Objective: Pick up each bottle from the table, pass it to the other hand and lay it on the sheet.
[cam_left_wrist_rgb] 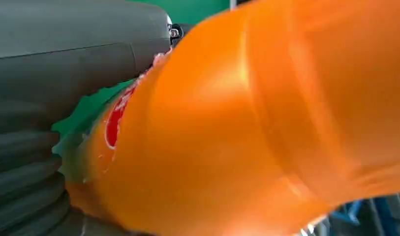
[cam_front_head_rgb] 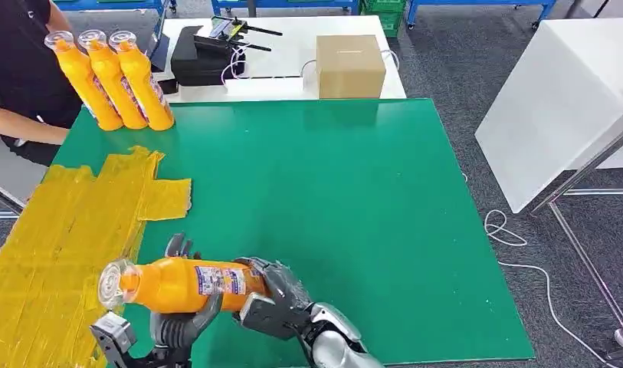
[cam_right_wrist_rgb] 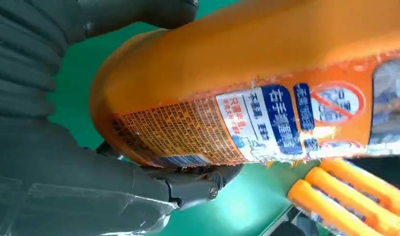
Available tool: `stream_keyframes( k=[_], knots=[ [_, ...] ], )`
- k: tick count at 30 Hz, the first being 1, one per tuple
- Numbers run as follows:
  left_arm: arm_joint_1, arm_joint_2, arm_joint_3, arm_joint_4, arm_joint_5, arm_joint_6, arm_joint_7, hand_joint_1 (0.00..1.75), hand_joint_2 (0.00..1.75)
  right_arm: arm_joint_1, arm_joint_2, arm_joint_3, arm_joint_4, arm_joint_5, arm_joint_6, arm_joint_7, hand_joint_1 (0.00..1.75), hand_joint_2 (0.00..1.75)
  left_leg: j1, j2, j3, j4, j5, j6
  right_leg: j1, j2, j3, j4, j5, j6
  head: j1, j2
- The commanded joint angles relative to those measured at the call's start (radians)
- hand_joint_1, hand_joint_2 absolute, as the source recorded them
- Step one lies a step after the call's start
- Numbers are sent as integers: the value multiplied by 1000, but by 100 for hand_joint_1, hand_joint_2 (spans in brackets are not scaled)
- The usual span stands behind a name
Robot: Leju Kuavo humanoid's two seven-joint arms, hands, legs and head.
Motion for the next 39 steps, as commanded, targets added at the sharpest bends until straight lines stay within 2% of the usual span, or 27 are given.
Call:
stream_keyframes(
  k=[1, 6, 12, 13, 19, 37, 38, 39],
  knots=[
    [-25, -3, -26, 10, -26, 43, -2, 0, 175, -38, -4, 111, 108, -3, 10, -17, 175, 175, 1, -1, 2, -1, 0, -1, 1, -1, 2, -2, 0, 0, 0, 0],
    [-24, -1, -25, 10, -26, 43, -2, 0, 175, -40, -5, 110, 107, -3, 10, -17, 175, 175, 1, -1, 4, -2, -1, -1, 1, -1, 3, -2, -1, 0, 0, 0],
    [-26, 6, -37, 6, -19, 105, -14, 0, 175, -34, -4, 176, 124, -9, 28, -38, 175, 175, 1, -1, 2, -1, 0, -1, 1, -1, 2, -1, 0, 0, 0, 0],
    [-26, 7, -36, 5, -6, 99, -29, 175, 175, -34, -5, 179, 125, -12, 26, -40, 175, 175, 0, -1, 1, -1, 0, -1, 0, -1, 1, -1, 0, 0, 0, 0],
    [-32, 14, -40, 18, 16, 72, -62, 175, 175, -37, -17, 165, 128, -28, 14, -44, 175, 175, 2, -2, 5, -3, 0, -2, 2, -2, 4, -4, 0, 0, 0, 0],
    [-38, 20, -37, 36, 43, 18, -80, 175, 175, -20, -29, 123, 114, -19, -26, -51, 175, 175, 0, -2, 2, -1, 0, 0, 0, -2, 1, -1, 0, 0, 0, 0],
    [-35, 21, -34, 29, 40, 18, -86, 175, 175, -15, -31, 114, 105, -10, -47, -53, 12, 175, 0, -2, 3, -1, 0, 0, 0, -2, 2, -2, 0, 0, 0, 0],
    [-32, 23, -30, 21, 26, 28, -95, 175, 175, -8, -33, 104, 92, -3, -62, -55, 0, 175, 1, -3, 3, -2, 1, -1, 1, -3, 3, -3, 0, 0, 0, 0]
  ],
)
